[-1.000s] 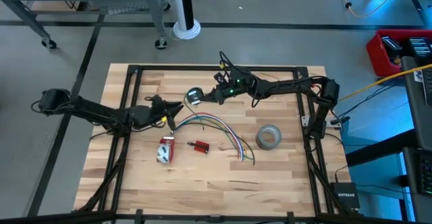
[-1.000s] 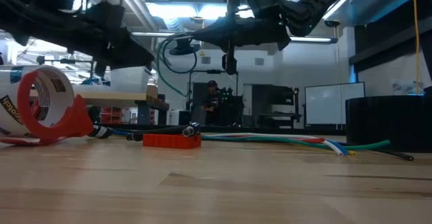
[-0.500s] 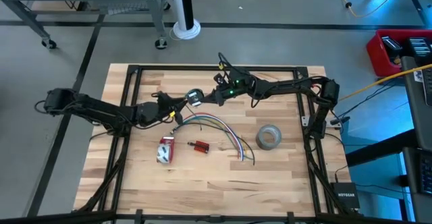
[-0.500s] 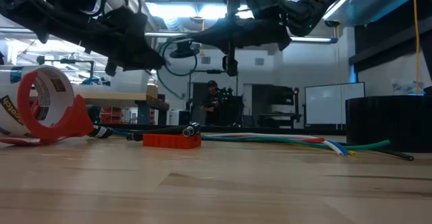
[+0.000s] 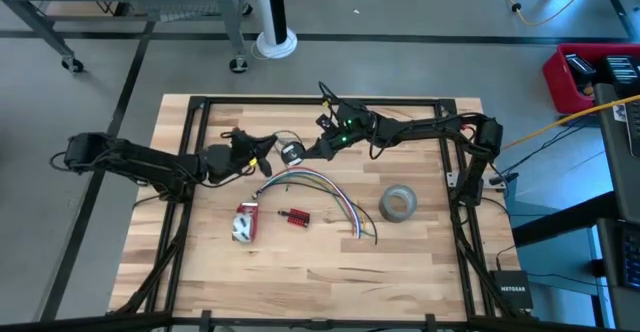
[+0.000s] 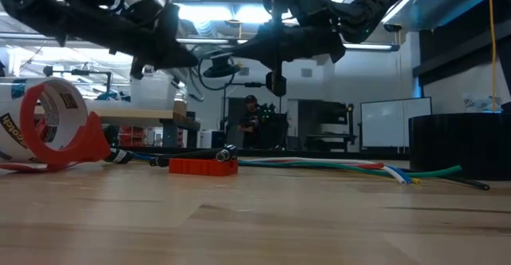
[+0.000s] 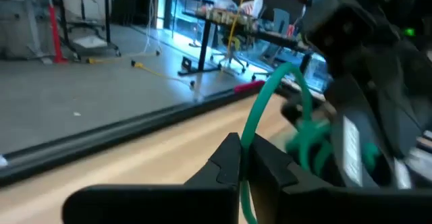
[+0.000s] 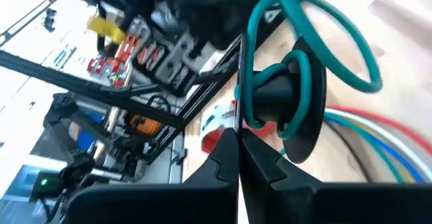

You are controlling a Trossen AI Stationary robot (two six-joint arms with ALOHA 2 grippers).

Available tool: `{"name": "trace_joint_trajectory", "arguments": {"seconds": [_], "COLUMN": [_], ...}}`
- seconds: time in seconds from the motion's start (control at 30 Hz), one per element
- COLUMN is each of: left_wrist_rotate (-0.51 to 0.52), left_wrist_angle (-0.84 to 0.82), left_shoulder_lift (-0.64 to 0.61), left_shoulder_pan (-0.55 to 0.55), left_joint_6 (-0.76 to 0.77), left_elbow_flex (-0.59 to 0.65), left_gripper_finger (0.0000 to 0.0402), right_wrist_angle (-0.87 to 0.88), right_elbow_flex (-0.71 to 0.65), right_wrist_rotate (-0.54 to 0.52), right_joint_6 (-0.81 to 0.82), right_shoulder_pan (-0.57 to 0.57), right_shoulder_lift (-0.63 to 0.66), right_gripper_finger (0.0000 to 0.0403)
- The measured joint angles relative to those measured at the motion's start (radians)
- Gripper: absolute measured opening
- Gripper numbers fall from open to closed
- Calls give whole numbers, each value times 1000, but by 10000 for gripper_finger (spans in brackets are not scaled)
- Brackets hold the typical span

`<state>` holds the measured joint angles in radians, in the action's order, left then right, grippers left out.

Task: Coil cords
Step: Uncoil the green wire from the black spool

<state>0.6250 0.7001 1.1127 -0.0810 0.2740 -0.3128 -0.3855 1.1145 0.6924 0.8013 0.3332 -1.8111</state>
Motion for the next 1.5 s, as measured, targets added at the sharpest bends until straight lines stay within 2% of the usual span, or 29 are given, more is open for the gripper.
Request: {"name": "trace_joint_trajectory", "arguments": {"seconds": [0.2, 0.37, 0.47, 0.63, 0.8, 0.97, 1.17, 1.5], "left_wrist_rotate": [-63, -68, -68, -68, -68, -68, -67, -28], "left_wrist_angle": [-9, -74, -172, -316, -416, -493, -505, -511], "left_shoulder_lift": [0, 0, 0, 0, 0, 0, 0, 0], "left_shoulder_pan": [-51, -96, -121, -125, -108, -83, -48, 4], "left_joint_6": [-55, -74, -33, 55, 99, 144, 165, 165], "left_elbow_flex": [-55, -75, -76, -76, -76, -76, -76, -76], "left_gripper_finger": [4, 6, 6, 9, 19, 10, 7, 5], "right_wrist_angle": [-34, -92, -169, -272, -289, -288, -128, 358], "right_elbow_flex": [0, 0, 0, 0, 28, 103, 181, 188], "right_wrist_rotate": [42, 122, 158, 158, 157, 154, 149, 173], "right_joint_6": [3, 31, 77, 115, 117, 117, 103, -105], "right_shoulder_pan": [0, 0, 0, 0, 8, 45, 128, 252], "right_shoulder_lift": [0, 0, 0, 0, 0, 0, 1, 1], "right_gripper_finger": [1, 1, 1, 1, 1, 1, 1, 1]}}
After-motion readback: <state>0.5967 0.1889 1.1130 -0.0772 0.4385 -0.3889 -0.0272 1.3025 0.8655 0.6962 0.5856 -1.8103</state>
